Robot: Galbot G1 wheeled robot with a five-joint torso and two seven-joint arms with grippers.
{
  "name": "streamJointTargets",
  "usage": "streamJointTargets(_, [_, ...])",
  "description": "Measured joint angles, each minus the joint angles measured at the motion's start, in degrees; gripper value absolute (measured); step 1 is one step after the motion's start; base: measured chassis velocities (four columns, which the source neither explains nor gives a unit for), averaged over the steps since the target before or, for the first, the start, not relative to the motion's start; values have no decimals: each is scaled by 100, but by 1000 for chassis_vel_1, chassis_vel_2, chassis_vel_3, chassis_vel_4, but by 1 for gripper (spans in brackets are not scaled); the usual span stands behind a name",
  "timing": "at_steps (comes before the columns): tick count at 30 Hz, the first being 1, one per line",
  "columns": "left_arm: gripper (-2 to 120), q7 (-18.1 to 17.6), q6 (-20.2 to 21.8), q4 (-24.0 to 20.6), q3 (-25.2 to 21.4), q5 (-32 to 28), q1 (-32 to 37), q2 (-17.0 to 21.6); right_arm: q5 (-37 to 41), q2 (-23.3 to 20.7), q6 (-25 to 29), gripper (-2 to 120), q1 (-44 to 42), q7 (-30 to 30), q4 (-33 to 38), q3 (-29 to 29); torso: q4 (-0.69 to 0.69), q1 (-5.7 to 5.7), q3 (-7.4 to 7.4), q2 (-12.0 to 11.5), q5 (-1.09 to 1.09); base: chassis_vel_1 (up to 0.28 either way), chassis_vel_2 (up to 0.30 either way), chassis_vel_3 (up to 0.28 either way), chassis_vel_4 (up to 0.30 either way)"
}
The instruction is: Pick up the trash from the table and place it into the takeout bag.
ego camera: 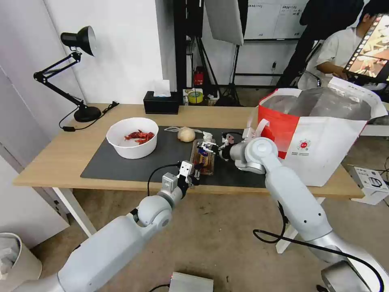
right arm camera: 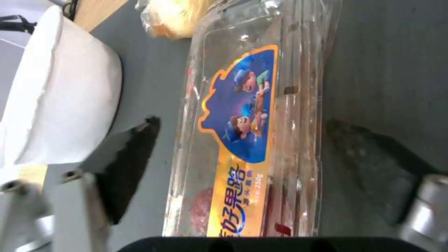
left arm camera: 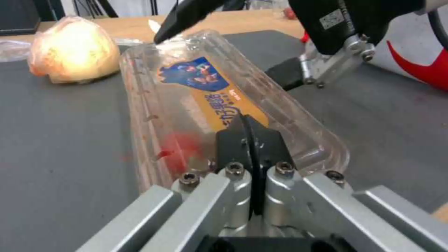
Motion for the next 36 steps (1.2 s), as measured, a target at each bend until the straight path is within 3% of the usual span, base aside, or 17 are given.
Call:
streamJointTargets(22, [0, 5, -128, -33, -11, 32, 36, 5, 12, -92, 10, 4, -155, 78, 88, 11, 0, 0, 0, 0, 0, 0, 0, 0, 0])
streamJointTargets(24, [0, 5, -127, -48, -13, 32, 36, 7, 14, -92, 10, 0, -161, 78, 95, 15, 0, 0, 0, 0, 1, 0, 0, 0, 0])
streamJointTargets(33, [0, 5, -135, -259, -146, 21, 171, 79, 10, -72, 13, 0, -227, 94, 109, 64, 0, 0, 0, 1, 0, 0, 0, 0, 0])
streamJointTargets(36, [0, 2, -147, -475, -372, -3, 345, 239, 2, -42, 13, 0, -259, 75, 112, 146, 0, 0, 0, 0, 0, 0, 0, 0, 0])
